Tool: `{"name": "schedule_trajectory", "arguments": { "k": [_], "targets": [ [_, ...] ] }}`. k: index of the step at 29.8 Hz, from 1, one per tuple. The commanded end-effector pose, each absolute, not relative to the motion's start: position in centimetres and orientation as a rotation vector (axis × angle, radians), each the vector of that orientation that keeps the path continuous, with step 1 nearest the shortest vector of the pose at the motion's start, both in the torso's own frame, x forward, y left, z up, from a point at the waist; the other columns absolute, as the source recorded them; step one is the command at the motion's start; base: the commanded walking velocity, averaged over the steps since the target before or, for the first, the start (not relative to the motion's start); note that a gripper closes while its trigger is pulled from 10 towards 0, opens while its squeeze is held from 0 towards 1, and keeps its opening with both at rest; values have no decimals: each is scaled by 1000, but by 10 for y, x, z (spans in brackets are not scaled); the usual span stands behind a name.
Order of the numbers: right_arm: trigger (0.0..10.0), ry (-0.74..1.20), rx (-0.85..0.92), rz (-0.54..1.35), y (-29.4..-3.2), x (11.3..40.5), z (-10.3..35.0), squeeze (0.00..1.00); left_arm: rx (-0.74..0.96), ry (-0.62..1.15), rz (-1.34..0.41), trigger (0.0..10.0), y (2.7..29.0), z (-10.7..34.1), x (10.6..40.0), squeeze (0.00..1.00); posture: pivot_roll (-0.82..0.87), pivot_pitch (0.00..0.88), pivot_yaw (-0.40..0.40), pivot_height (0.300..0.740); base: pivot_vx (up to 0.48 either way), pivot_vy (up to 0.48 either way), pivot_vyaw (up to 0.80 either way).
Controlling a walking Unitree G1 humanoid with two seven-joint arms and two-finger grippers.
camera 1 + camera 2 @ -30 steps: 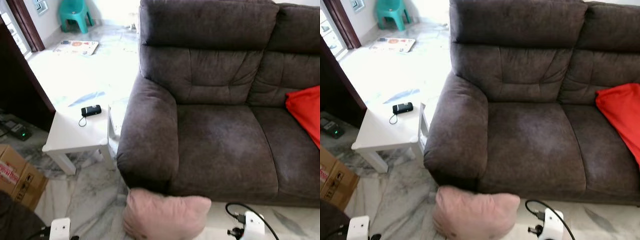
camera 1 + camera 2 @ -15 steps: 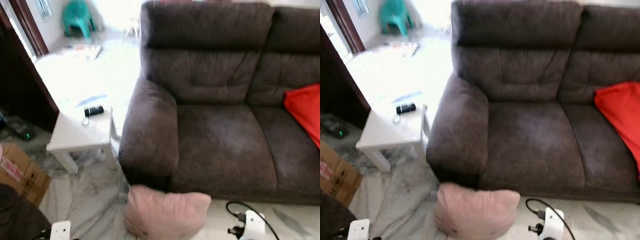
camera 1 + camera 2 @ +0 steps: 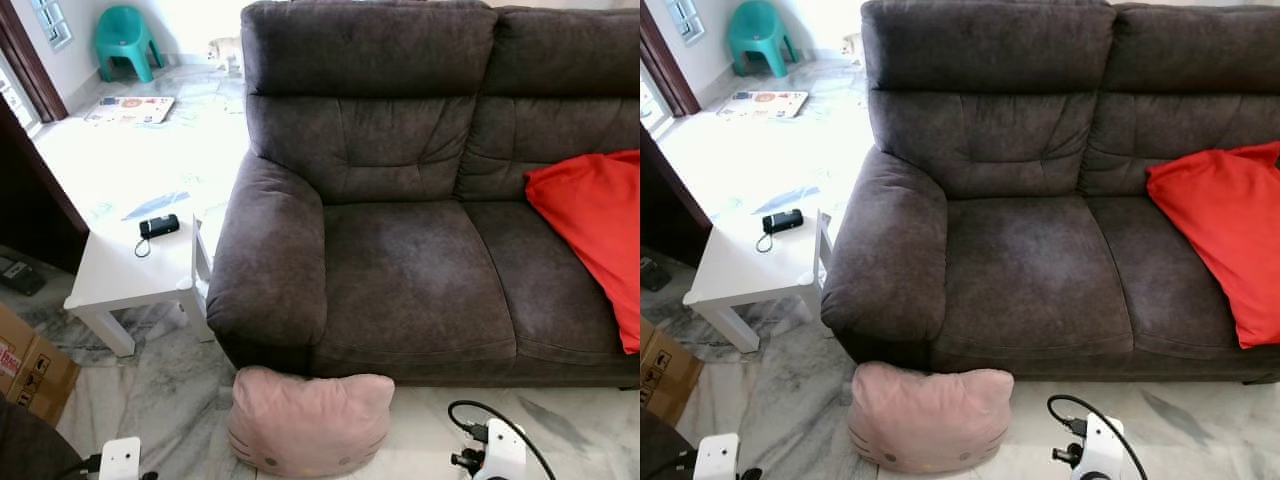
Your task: Move the pillow to the sofa from floor
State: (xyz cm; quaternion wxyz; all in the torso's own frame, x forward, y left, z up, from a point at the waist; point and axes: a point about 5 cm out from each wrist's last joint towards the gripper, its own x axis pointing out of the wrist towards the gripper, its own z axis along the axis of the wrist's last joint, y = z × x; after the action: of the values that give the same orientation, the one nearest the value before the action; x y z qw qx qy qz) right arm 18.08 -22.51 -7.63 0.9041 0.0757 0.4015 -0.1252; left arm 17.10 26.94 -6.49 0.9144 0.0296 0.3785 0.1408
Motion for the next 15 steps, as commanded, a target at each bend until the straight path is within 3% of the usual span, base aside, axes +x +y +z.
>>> {"name": "schedule_trajectory", "arguments": {
  "k": [1,4,7,9,15],
  "targets": [
    [10000,781,161,-264,-228,190,-70,0,77,725,306,10000,276,-57,180,0,152,42,-5,740,0,0,0],
    [10000,646,146,-246,-235,213,-53,0,105,509,271,10000,273,-27,221,0,154,43,-4,740,0,0,0],
    [10000,591,139,-233,-236,222,-45,0,121,426,238,10000,269,-15,236,0,154,41,-3,740,0,0,0],
    [10000,408,122,-199,-238,249,-19,0,177,210,158,10000,250,17,266,0,153,41,0,740,0,0,0],
    [10000,194,108,-127,-223,278,14,0,208,23,48,10000,214,45,287,0,137,27,-1,740,0,0,0]
  ]
}}
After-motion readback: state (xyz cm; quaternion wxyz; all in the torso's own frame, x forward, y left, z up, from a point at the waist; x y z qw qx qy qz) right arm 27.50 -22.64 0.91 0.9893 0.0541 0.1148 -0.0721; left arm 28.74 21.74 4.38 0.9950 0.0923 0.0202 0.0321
